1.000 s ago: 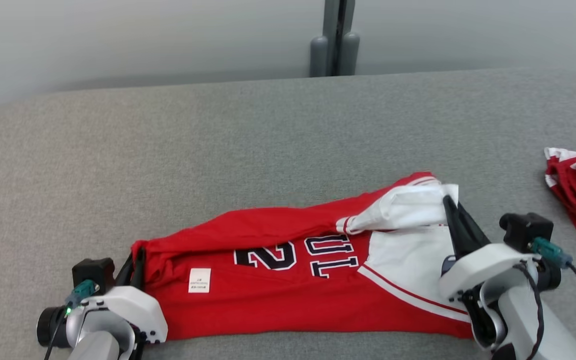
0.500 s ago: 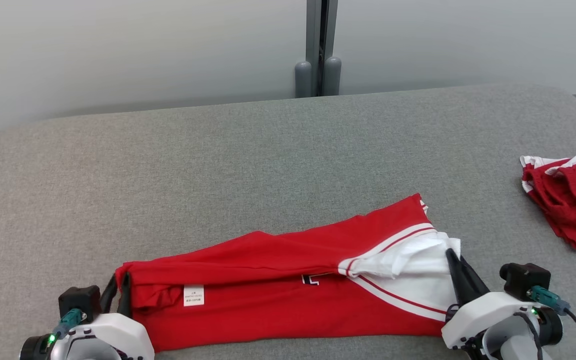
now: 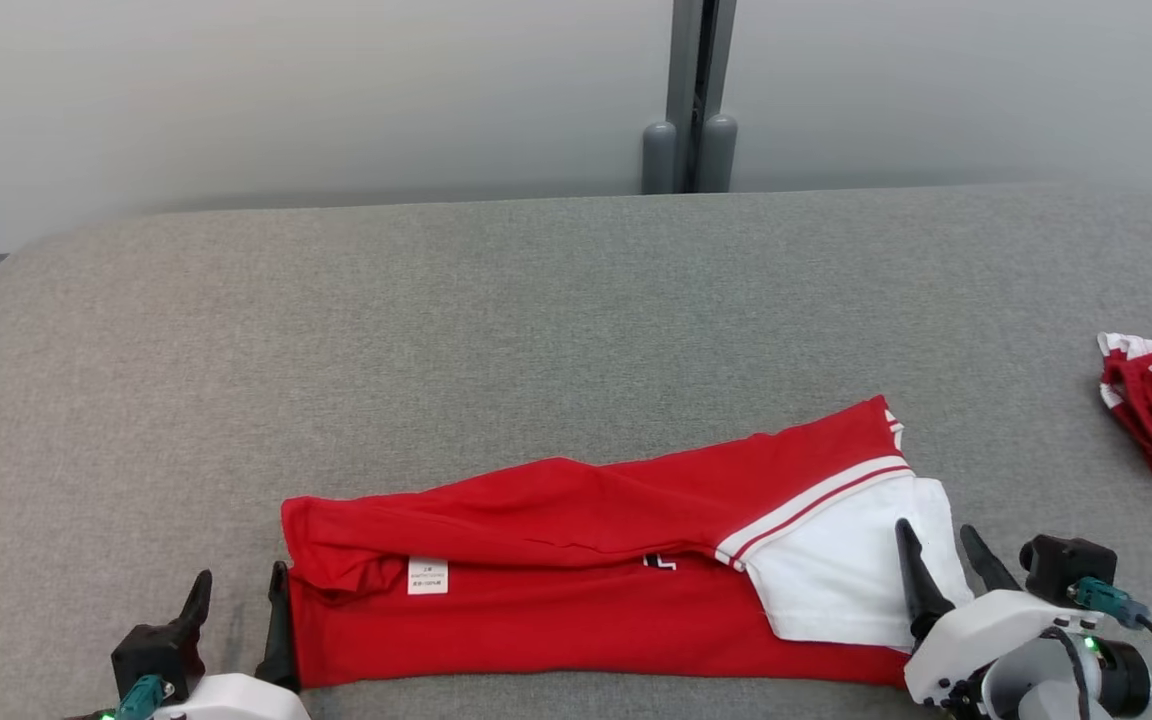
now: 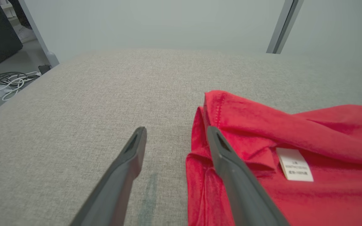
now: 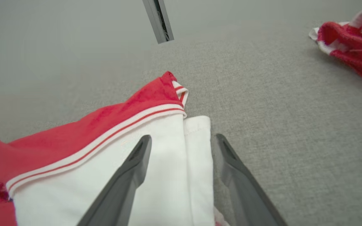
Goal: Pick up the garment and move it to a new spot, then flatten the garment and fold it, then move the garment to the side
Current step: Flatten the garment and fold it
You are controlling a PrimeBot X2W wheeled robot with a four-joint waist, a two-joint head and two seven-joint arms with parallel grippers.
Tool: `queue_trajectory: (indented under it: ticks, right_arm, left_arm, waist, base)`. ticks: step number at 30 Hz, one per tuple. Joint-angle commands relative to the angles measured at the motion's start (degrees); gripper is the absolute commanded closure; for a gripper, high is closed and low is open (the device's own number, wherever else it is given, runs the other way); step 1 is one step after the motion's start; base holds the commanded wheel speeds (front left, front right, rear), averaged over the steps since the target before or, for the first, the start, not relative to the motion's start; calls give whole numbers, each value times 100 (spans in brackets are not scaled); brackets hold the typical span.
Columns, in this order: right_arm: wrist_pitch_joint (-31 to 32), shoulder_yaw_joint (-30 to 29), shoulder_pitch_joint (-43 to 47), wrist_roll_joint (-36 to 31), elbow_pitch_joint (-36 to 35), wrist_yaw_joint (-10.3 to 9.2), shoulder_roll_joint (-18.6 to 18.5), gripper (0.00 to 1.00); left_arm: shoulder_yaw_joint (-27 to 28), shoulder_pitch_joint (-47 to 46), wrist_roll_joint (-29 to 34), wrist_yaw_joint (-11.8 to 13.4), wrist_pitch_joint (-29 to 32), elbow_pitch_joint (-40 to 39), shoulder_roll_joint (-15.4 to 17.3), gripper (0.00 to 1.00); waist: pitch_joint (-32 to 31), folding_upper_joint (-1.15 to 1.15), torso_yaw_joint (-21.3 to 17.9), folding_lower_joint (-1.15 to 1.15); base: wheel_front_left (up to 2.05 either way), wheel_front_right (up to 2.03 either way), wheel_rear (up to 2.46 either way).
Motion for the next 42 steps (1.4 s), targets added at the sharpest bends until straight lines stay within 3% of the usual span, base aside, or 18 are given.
queue_trajectory:
  ticks: [1,7,14,15,16,17,25,31,34,38,41,42]
  right_arm:
    - [43,1,-103,-50,74,-2,-24,0]
    - [583,233,-320,27,959,0,24,0]
    - [950,1011,-258,721,1163,20,108,0]
    - [968,1059,-262,746,1213,19,110,36]
    - [977,1103,-276,765,1258,19,112,51]
    - [961,1139,-299,796,1299,19,112,100]
    - [11,674,-724,957,1477,-17,-217,100]
    - [-184,244,-860,837,1442,-8,-356,100]
    - [-188,122,-825,657,1072,-3,-345,100]
    - [-183,365,-689,571,565,-1,-172,100]
    - [-179,869,-565,717,30,-1,-92,100]
    - [-178,1317,-477,856,-266,-1,-46,100]
  left_arm:
    - [8,28,31,-12,-7,-10,5,0]
    - [-16,-12,139,-108,-8,17,-65,0]
    - [49,-56,163,-121,-8,16,-98,0]
    - [45,-70,178,-130,-8,7,-100,0]
    - [38,-85,189,-131,-8,4,-103,0]
    - [27,-101,199,-131,-8,1,-104,0]
    - [-163,-197,100,-157,-8,34,-103,0]
    - [-219,-124,56,-151,-8,63,-106,0]
    - [-231,-83,48,-168,-8,80,-106,0]
    - [-280,-72,23,-180,-8,110,-108,0]
    - [-388,-79,-19,-178,-8,153,-104,0]
    - [-476,-84,-58,-179,-8,181,-107,0]
  waist:
    - [25,0,64,0]
    - [89,0,219,0]
    - [109,0,230,0]
    - [108,0,223,0]
    - [104,0,216,0]
    - [105,0,211,0]
    - [87,0,200,0]
    - [59,0,159,0]
    - [58,0,116,0]
    - [41,0,88,0]
    - [5,0,89,0]
    - [-23,0,117,0]
  base:
    - [0,0,0]
    - [0,0,0]
    - [0,0,0]
    - [0,0,0]
    - [0,0,0]
    - [0,0,0]
    - [0,0,0]
    - [0,0,0]
    - [0,0,0]
    - [0,0,0]
    - [0,0,0]
    - [0,0,0]
